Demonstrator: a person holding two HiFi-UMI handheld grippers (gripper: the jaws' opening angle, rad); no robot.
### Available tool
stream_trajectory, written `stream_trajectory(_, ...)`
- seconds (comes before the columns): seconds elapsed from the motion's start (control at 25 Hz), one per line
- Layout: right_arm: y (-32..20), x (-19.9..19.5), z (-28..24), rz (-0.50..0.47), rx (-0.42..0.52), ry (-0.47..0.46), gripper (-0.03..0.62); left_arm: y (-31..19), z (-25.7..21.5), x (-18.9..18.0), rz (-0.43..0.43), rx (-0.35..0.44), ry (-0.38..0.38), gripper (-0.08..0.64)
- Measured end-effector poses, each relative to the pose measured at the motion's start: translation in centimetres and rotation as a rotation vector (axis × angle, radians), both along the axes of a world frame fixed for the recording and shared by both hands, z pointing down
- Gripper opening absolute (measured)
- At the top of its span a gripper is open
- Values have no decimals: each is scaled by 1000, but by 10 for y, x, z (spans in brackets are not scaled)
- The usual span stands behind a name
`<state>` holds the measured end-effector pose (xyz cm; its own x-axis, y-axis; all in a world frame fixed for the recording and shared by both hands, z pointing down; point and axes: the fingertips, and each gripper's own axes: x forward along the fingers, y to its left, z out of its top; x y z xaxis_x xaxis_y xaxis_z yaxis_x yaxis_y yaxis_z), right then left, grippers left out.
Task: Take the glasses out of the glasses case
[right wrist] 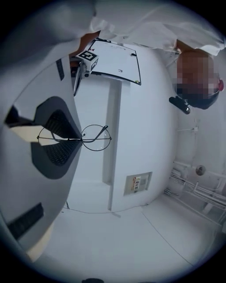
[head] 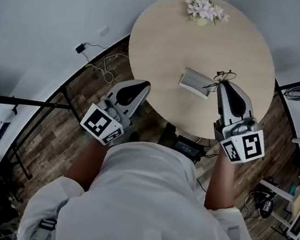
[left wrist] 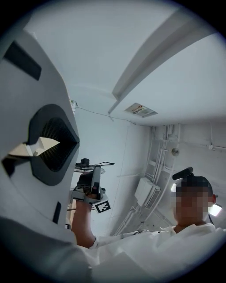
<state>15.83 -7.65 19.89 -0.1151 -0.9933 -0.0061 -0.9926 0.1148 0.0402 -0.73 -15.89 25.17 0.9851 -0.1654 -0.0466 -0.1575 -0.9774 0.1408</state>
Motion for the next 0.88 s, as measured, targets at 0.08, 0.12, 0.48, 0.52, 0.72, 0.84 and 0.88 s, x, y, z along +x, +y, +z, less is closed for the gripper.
stream_trajectory(0.08,16,-18,-10,56,52,8,32,0,-15,-16,34,18,29,12)
stream_trajectory(0.12,23,-28,-13,81,72,7,32,0,-21,-23,48,24,40,12)
stream_trajectory(0.48,112,-103,-13,338,158,-51,32,20,-46,-65,212,78,69,12)
stream_trajectory(0.52,120,-108,-11,367,159,-58,32,23,-45,-68,229,79,67,12)
stream_trajectory(0.72,158,-127,-10,433,175,-43,32,45,-37,-65,280,56,62,12)
stream_trajectory(0.84,178,-133,-8,477,180,-57,32,64,-35,-62,313,47,56,11)
stream_trajectory(0.88,184,-136,-6,491,181,-65,32,70,-35,-63,318,45,57,12)
